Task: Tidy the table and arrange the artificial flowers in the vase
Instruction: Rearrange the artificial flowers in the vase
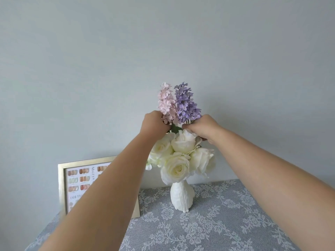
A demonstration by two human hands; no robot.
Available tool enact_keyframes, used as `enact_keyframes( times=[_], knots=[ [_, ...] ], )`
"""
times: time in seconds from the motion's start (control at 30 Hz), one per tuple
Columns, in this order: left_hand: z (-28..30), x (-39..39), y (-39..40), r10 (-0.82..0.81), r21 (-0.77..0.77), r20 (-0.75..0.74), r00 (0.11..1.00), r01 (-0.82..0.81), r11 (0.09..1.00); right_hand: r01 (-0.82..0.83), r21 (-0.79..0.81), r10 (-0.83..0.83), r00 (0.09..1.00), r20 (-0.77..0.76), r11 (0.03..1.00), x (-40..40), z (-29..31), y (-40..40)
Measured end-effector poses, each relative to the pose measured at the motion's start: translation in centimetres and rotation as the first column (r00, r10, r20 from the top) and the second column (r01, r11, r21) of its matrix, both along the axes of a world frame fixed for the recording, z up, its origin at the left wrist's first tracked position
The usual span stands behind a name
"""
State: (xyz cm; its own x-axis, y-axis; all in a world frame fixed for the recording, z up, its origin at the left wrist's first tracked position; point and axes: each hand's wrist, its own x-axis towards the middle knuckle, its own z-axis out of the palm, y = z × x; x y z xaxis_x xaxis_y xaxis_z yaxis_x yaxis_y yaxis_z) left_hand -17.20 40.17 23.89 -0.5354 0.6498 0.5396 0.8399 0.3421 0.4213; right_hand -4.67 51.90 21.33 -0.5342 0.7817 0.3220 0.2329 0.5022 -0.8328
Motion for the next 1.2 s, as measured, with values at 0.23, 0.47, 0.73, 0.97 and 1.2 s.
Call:
enact_keyframes(
  times=[0.23,0.47,0.73,0.97,1.2],
  knots=[
    [-1.0,-0.1,0.1,-0.004,-0.053,0.033,0.999,0.006,0.999,-0.037,-0.117,0.029,0.997,-0.068,0.993,1.1,-0.6,0.1],
    [1.3,-1.2,-2.4,-0.246,0.103,0.307,0.92,0.225,0.969,-0.086,-0.108,0.07,0.987,-0.145,0.99,3.8,0.9,0.6],
    [5.6,-0.1,-3.5,-0.335,0.092,-0.03,0.942,0.337,0.937,-0.128,0.263,0.141,0.99,-0.029,0.956,4.5,6.8,-1.8],
    [4.0,0.4,-2.9,-0.326,0.038,-0.069,0.943,0.329,0.944,-0.055,0.306,0.029,0.995,0.091,0.95,3.7,6.8,-2.0],
    [3.7,0.8,-2.3,-0.309,0.022,-0.08,0.948,0.311,0.95,-0.029,0.256,0.019,0.999,0.043,0.966,3.8,5.9,-1.7]
  ],
)
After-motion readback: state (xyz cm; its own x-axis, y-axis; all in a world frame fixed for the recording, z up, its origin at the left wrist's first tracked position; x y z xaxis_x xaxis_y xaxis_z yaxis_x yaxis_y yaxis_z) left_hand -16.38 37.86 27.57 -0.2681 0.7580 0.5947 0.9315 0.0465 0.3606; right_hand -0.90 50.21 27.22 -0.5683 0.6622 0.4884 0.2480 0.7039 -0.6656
